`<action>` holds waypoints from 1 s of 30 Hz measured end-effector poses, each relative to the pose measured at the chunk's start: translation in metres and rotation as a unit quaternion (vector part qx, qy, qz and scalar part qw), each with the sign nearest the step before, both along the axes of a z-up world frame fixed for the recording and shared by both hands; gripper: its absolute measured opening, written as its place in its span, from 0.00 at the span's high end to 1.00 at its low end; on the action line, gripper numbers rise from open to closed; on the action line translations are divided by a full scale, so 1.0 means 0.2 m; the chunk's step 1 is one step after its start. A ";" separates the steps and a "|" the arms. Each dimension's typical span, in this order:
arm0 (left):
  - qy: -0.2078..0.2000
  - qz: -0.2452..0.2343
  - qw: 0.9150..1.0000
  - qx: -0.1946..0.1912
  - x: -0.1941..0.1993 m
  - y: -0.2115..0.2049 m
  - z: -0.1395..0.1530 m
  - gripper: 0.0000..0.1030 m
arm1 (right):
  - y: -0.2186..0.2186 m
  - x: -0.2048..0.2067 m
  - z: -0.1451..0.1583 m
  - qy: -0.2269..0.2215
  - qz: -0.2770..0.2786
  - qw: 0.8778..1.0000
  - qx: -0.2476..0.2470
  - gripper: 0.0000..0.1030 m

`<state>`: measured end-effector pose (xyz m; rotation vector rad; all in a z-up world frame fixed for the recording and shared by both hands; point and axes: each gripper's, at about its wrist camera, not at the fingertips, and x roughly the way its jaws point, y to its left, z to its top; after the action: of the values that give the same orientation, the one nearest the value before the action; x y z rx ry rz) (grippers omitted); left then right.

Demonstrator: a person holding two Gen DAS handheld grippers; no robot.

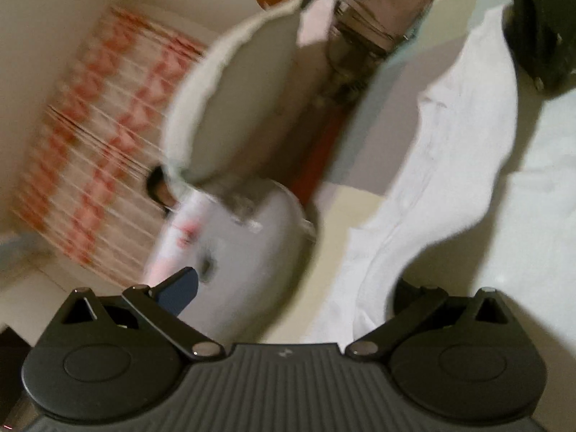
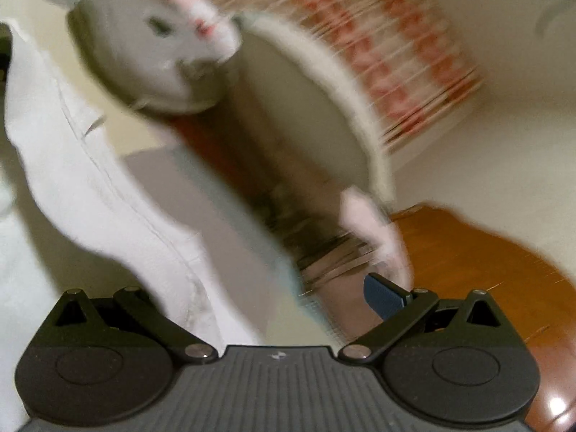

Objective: Fold clothes

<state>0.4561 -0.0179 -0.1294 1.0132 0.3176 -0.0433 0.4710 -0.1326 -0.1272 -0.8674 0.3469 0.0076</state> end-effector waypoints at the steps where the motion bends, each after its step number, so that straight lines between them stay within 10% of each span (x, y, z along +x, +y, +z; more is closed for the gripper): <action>1: 0.009 -0.002 1.000 -0.009 -0.01 0.02 0.01 0.00 | -0.02 0.02 -0.01 0.017 0.001 1.000 0.014 0.00; 8: 0.075 -0.015 0.995 -0.069 -0.06 0.12 0.08 0.01 | -0.21 -0.07 0.12 0.106 0.030 0.984 0.136 0.00; 20: 0.113 0.010 0.982 -0.155 0.20 0.27 0.22 0.01 | -0.33 0.14 0.22 0.134 0.047 0.973 0.183 0.00; 30: 0.107 0.052 0.950 -0.287 0.45 0.42 0.31 0.01 | -0.44 0.35 0.27 0.130 0.027 0.950 0.281 0.00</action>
<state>0.5467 0.0665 -0.0678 0.4107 0.5214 -0.1421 0.5406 -0.2201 -0.0732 -0.3062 0.5360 0.2629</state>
